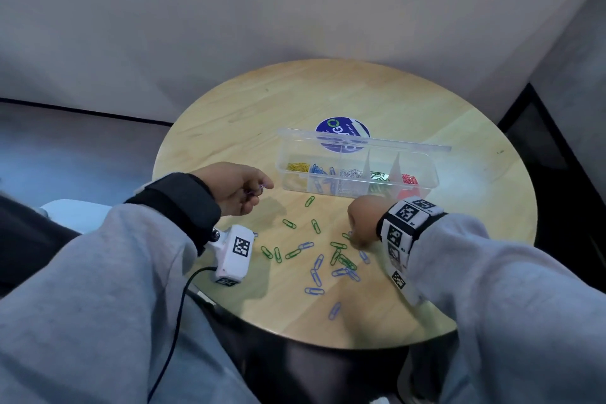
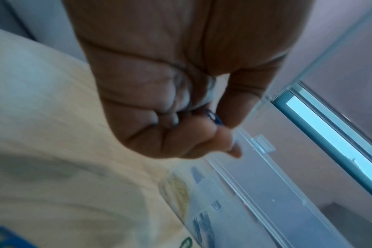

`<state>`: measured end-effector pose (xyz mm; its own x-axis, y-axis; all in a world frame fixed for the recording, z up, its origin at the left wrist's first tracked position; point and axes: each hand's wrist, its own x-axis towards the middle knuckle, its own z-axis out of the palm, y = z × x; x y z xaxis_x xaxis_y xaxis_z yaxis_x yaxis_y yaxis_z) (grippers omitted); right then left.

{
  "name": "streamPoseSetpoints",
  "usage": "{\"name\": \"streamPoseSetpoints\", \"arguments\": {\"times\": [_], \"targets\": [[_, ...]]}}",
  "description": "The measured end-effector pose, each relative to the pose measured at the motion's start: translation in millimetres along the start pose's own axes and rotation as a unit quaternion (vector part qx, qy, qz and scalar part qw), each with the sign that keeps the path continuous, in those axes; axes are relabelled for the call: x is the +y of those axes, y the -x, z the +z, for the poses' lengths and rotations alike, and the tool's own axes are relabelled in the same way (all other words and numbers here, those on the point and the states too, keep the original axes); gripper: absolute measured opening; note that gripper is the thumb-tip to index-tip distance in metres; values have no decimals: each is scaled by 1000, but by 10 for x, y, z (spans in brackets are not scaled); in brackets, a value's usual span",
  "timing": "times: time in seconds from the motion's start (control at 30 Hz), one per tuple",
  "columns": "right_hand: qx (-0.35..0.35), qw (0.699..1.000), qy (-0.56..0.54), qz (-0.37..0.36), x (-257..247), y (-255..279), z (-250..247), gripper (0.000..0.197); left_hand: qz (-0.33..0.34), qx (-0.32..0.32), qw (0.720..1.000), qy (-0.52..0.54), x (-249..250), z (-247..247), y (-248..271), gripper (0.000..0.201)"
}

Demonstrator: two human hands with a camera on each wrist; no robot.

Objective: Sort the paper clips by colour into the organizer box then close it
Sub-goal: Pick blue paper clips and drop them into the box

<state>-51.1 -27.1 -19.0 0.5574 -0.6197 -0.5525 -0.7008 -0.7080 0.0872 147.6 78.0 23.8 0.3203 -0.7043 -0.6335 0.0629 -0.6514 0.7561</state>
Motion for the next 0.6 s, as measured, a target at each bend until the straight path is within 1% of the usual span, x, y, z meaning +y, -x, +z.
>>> {"name": "streamPoseSetpoints", "arguments": {"times": [0.03,0.1,0.17,0.2,0.23,0.27,0.3,0.33,0.37,0.4,0.43,0.47,0.5,0.53,0.6], "targets": [[-12,1000,-12,1,6,18,9,13,-9,-1,1000,10,-14,-6,7,31],[-27,999,-44,-1,40,54,19,10,-28,17,999,-6,-59,-1,9,29],[-14,994,-104,-1,100,107,20,11,-57,53,996,-49,-108,18,-16,25],[1,990,-144,-2,144,139,26,16,-64,73,991,-87,-137,30,-34,23],[15,981,-193,-1,189,178,37,20,-67,81,984,-146,-161,45,-48,21],[26,967,-254,0,237,209,60,23,-67,81,968,-229,-181,59,-64,18],[32,946,-324,-1,287,233,90,23,-66,76,941,-324,-192,69,-75,16],[36,920,-391,-6,334,248,129,22,-60,75,906,-412,-189,85,-73,14],[40,889,-455,-12,375,255,172,21,-55,75,870,-485,-190,109,-79,19],[38,853,-520,-17,411,259,214,19,-57,76,840,-534,-200,133,-89,26],[28,813,-581,-18,438,259,254,18,-64,76,821,-562,-213,156,-111,32],[16,779,-626,-17,458,256,285,18,-74,76,805,-583,-224,186,-119,35],[7,753,-658,-16,472,258,308,19,-89,78,793,-598,-234,213,-136,36],[0,736,-676,-17,480,271,318,21,-103,79,783,-608,-244,232,-155,36],[-8,721,-692,-14,493,285,324,26,-115,83,774,-617,-251,259,-194,33]]}}
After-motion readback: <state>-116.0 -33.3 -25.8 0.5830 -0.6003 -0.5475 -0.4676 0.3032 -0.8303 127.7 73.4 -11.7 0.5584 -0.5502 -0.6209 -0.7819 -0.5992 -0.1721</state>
